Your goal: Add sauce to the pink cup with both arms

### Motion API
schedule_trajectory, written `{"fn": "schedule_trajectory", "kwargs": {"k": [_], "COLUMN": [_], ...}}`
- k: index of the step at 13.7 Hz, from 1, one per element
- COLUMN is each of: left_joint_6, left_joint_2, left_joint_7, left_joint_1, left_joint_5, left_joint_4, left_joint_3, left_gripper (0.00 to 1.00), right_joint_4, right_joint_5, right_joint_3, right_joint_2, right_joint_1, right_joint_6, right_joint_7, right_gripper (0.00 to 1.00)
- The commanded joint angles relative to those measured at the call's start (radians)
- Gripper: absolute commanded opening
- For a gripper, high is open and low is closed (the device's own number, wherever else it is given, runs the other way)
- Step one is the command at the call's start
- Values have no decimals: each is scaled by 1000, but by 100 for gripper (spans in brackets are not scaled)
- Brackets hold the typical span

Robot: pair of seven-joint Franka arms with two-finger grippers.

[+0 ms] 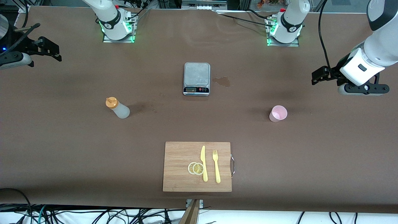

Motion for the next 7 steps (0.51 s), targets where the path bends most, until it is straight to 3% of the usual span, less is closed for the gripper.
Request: {"fn": "schedule_trajectory", "kwargs": {"k": [1,7], "left_joint_6": [11,-41], "left_joint_2": [-23,26], "left_joint_7": [17,13], "left_joint_1": [-13,-7], "left_joint_5": [-18,-18], "left_joint_4": [-26,16], "left_joint_3": [19,18], "left_gripper": [100,100], "right_joint_4": [19,18], "right_joint_5": [14,16], "right_joint_3": [0,0], "right_joint_2": [-1,-1], "right_joint_1": [-1,-1], "right_joint_6": [-20,-21], "right_joint_7": [16,17], "right_gripper": [100,100]}}
